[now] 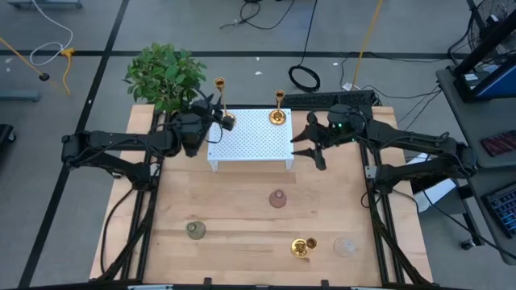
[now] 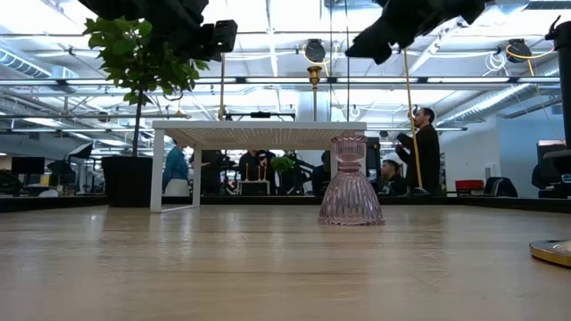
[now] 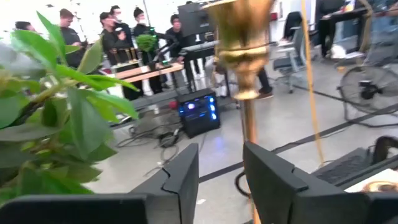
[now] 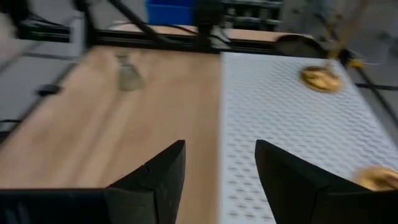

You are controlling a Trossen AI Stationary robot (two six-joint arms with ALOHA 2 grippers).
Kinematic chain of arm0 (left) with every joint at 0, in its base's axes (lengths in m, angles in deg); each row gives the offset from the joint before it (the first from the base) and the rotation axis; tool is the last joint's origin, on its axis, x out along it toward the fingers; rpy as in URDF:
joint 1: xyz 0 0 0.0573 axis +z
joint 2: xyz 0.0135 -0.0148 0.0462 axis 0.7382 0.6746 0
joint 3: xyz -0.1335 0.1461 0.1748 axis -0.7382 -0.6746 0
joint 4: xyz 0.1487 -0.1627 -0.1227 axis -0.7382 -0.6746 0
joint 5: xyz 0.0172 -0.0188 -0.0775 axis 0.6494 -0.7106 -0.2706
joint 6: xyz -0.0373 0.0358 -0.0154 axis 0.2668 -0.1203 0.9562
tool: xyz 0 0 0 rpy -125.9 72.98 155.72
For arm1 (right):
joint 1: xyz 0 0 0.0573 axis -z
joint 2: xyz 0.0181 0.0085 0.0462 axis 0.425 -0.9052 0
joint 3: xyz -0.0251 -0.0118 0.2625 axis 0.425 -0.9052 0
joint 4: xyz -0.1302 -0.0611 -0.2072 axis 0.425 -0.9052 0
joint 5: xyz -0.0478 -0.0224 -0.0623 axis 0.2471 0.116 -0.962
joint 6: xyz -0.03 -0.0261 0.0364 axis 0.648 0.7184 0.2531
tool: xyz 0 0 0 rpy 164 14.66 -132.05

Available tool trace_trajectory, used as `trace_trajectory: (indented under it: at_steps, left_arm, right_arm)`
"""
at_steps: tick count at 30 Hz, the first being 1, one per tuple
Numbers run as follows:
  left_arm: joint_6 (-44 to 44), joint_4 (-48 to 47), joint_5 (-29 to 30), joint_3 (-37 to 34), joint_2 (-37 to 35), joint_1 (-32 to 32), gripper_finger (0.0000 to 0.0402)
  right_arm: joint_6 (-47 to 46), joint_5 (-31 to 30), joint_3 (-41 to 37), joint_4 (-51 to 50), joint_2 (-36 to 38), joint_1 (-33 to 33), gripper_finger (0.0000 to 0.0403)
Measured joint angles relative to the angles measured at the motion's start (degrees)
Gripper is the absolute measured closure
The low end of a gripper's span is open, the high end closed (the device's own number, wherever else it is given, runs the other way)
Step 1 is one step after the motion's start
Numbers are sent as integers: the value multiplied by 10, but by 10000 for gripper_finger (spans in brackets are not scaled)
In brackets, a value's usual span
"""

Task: Pick & Place candle stick holders
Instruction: Put the gold candle holder on the shelf

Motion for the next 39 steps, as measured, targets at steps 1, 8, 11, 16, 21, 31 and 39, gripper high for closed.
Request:
trace_trajectory:
  at_steps: [1, 8, 11, 16, 21, 31, 39]
  left_arm:
    - [0, -1, 8, 0, 0, -8, 264]
    - [-2, -9, 8, 0, -18, -82, 253]
    - [-5, -5, 10, 0, -28, -116, 252]
    - [-6, -17, -16, 0, -49, -167, 252]
    - [-19, -22, -54, 0, -62, -214, 252]
    - [-18, -26, -54, 0, -71, -267, 252]
    - [-7, -28, -54, 0, -71, -270, 252]
  right_arm:
    - [1, 12, 0, -4, 4, -5, 216]
    - [16, 41, 0, -64, 28, -53, 216]
    - [30, 41, -1, -88, 36, -83, 216]
    - [58, 41, -42, -84, 60, -125, 216]
    - [53, 50, -106, -69, 95, -161, 216]
    - [-88, 100, -311, 252, 90, -282, 216]
    - [-127, 3, -385, 532, 9, -399, 216]
